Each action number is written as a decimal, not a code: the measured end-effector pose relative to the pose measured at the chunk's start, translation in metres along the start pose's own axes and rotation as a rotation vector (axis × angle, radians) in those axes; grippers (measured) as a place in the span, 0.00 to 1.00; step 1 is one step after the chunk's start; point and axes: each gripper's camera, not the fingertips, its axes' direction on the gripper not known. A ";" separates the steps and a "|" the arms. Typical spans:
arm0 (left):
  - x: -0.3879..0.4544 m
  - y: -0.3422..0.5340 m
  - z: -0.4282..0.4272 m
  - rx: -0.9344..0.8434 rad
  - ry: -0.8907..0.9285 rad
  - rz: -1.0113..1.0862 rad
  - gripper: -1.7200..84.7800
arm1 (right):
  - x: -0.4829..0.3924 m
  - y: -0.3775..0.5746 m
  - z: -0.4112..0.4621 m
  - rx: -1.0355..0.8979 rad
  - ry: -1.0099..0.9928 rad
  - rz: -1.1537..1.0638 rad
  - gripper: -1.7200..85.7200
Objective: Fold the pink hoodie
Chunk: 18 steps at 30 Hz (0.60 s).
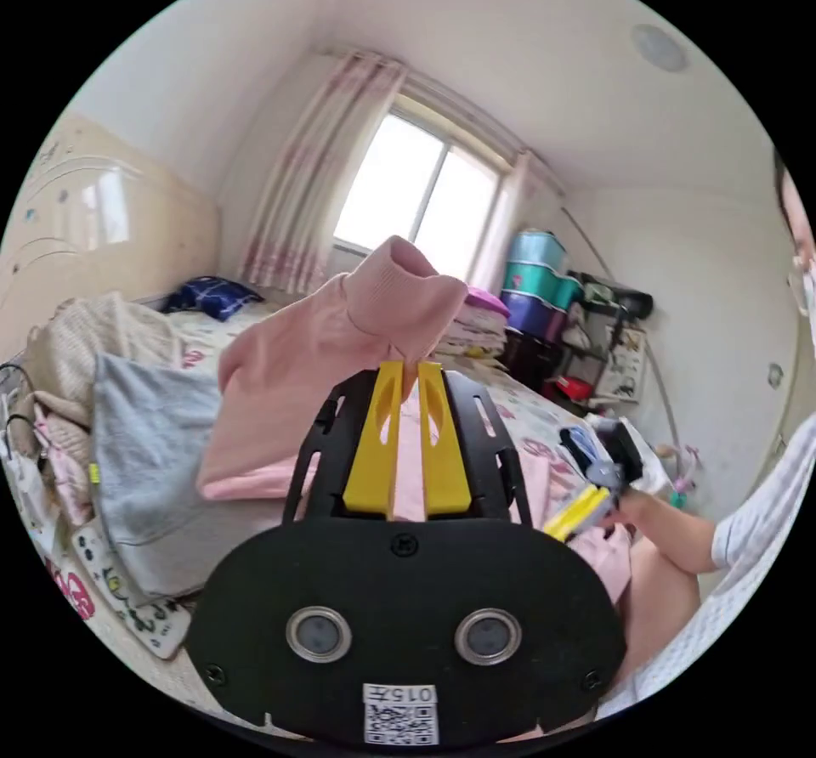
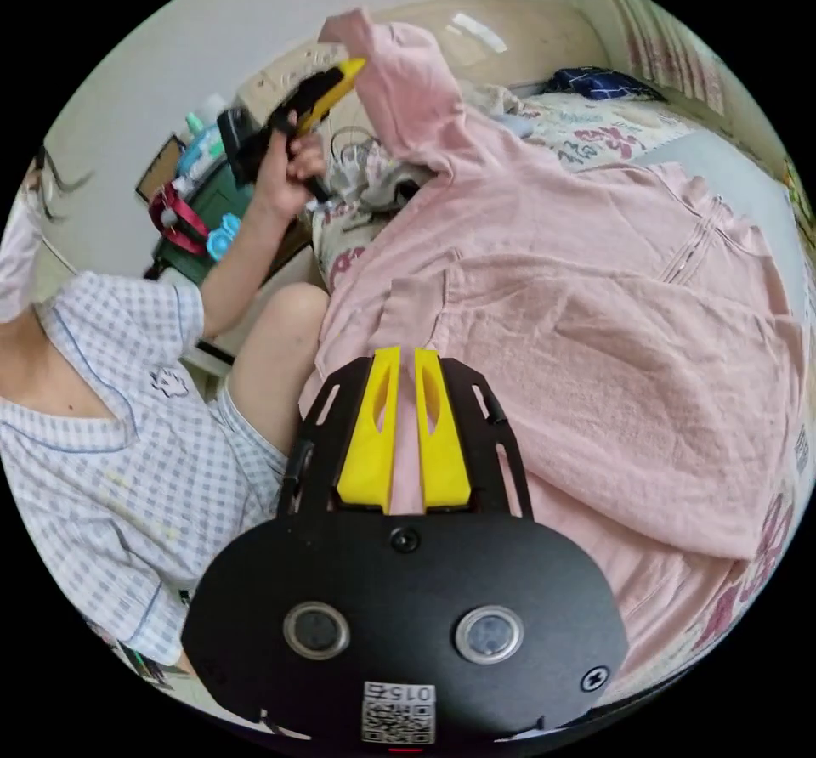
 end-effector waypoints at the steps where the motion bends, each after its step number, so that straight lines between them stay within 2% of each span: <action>1: 0.011 0.006 0.012 -0.026 0.035 0.014 0.03 | 0.010 0.000 -0.018 0.065 -0.042 0.037 0.08; 3: 0.050 0.036 0.063 -0.159 0.149 0.091 0.03 | 0.058 0.008 -0.077 0.307 -0.199 0.215 0.11; 5: 0.073 0.059 0.101 -0.279 0.196 0.149 0.03 | 0.092 0.015 -0.106 0.422 -0.277 0.345 0.16; 6: 0.087 0.066 0.126 -0.383 0.220 0.186 0.03 | 0.109 0.016 -0.120 0.463 -0.304 0.418 0.19; 9: 0.122 0.076 0.170 -0.529 0.233 0.355 0.03 | 0.132 0.000 -0.146 0.443 -0.317 0.522 0.23; 13: 0.118 0.064 0.187 -0.540 0.263 0.329 0.03 | 0.147 -0.023 -0.172 0.387 -0.302 0.598 0.23; 18: 0.081 0.030 0.185 -0.403 0.328 0.186 0.03 | 0.165 -0.040 -0.212 0.422 -0.403 0.688 0.22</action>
